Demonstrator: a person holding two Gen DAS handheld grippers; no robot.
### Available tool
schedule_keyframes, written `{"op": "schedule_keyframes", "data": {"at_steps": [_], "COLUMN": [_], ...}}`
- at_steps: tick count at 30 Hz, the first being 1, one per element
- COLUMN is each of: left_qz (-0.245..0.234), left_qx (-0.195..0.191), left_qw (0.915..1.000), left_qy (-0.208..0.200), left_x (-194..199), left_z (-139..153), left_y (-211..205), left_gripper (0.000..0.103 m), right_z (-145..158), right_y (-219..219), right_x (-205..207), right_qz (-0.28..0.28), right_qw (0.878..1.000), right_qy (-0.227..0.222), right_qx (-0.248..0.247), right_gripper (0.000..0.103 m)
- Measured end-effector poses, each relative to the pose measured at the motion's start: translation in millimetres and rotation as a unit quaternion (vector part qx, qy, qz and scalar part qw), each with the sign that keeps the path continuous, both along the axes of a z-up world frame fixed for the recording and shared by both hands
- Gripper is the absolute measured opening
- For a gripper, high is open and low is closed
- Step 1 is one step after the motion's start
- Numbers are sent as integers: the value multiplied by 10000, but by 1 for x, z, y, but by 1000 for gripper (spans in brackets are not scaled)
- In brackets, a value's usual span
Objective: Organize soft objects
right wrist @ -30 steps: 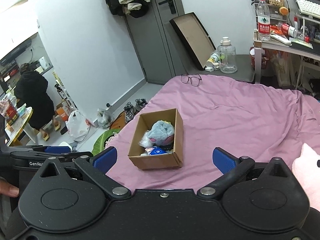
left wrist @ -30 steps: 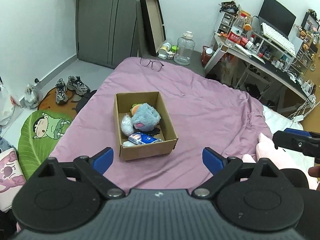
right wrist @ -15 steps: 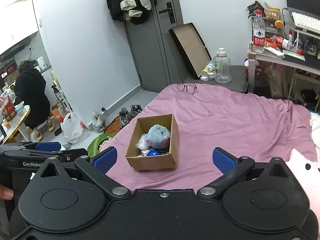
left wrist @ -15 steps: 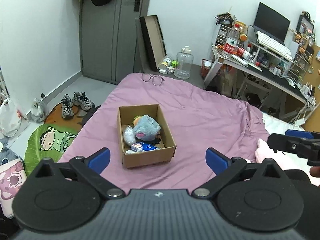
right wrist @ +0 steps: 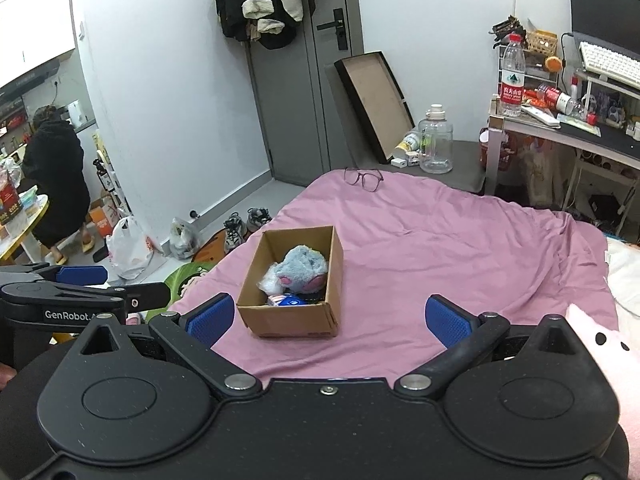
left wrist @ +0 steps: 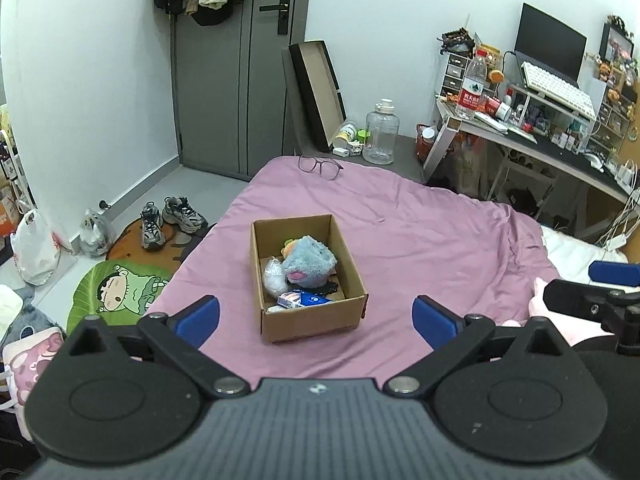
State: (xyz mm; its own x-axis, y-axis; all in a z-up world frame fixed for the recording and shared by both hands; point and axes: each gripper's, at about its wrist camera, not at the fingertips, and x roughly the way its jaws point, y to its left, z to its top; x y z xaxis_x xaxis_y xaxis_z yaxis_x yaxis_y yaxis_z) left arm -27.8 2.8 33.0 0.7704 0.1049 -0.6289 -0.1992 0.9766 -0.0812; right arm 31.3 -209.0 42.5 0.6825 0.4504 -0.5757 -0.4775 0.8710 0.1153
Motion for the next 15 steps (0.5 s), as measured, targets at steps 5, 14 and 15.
{"op": "schedule_keyframes", "data": {"at_steps": [5,14,15], "left_qz": [-6,0,-1], "left_qx": [121,119,118], "left_qw": [9999,9999,9999], "left_qy": [3,20,18], "left_x": [3,4,4], "left_z": [-1,-2,-3], "left_y": [-4,-5,-5], "left_gripper": [102,102,102], "right_z": [-1,-2,-3], "right_y": [-2,-3,-4], "right_x": [-1,2,1], "right_qz": [-22,-87,-91], "right_qw": [10000,9999,9999], "right_qy": [9,42,42], "right_qx": [20,27,33], "right_gripper": [103,103,103]}}
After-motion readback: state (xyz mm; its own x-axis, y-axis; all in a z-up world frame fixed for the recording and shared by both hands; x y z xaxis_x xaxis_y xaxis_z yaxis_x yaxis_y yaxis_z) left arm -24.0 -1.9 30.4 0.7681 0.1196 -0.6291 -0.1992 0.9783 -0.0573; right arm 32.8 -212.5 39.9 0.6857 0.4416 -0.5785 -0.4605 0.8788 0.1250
